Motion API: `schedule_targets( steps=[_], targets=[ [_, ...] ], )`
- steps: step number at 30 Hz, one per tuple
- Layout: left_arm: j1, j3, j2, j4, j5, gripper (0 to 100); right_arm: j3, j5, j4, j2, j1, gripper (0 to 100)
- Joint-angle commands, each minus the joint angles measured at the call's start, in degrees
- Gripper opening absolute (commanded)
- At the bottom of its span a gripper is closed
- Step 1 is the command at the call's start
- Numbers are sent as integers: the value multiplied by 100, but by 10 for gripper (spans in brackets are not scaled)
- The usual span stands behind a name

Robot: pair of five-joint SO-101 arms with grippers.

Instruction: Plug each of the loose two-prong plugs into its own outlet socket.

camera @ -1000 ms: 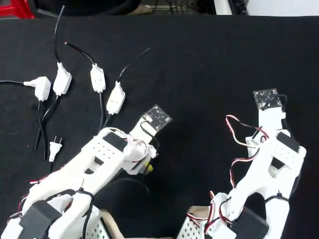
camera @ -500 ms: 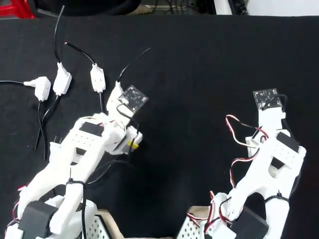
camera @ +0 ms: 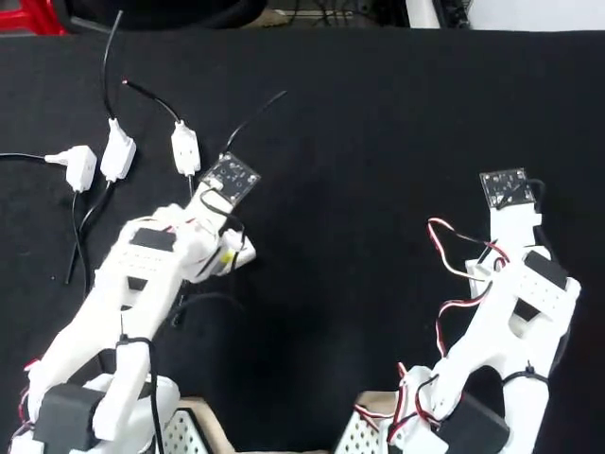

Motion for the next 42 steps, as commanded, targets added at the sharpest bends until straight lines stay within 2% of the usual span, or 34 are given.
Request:
schedule_targets(
  steps=[1, 4, 7, 10, 14, 18, 24, 28, 32, 38, 42],
  targets=[
    [-207, -145, -334, 290, -114, 224, -154, -18, 18, -13, -149, 166],
    [-189, -321, -1011, 1116, -79, 223, -145, -35, 26, -4, -334, 166],
    [-426, -602, -2084, 2163, 422, 223, -127, -62, 26, -13, -387, 166],
    [-1270, -725, -3218, 2831, 607, 224, -145, -62, 26, -4, -387, 166],
    [-2545, -321, -4088, 2945, 624, 224, -154, -70, 26, -4, -396, 166],
    [-3099, 180, -3578, 2681, 624, 226, -145, -79, 123, -4, -774, 166],
    [-3152, -4, -1635, 2435, 457, 227, -286, -466, 396, 4, -1486, 166],
    [-3204, -365, -396, 2400, -149, 225, -321, -457, 554, 4, -1574, 165],
    [-3257, -699, 484, 2145, -290, 224, -286, -466, 554, 4, -1582, 165],
    [-3714, -1103, 554, 2145, -334, 223, -277, -466, 554, 4, -1600, 164],
    [-4251, -1174, 325, 2119, -870, 227, -277, -475, 545, 4, -1600, 163]
  ],
)
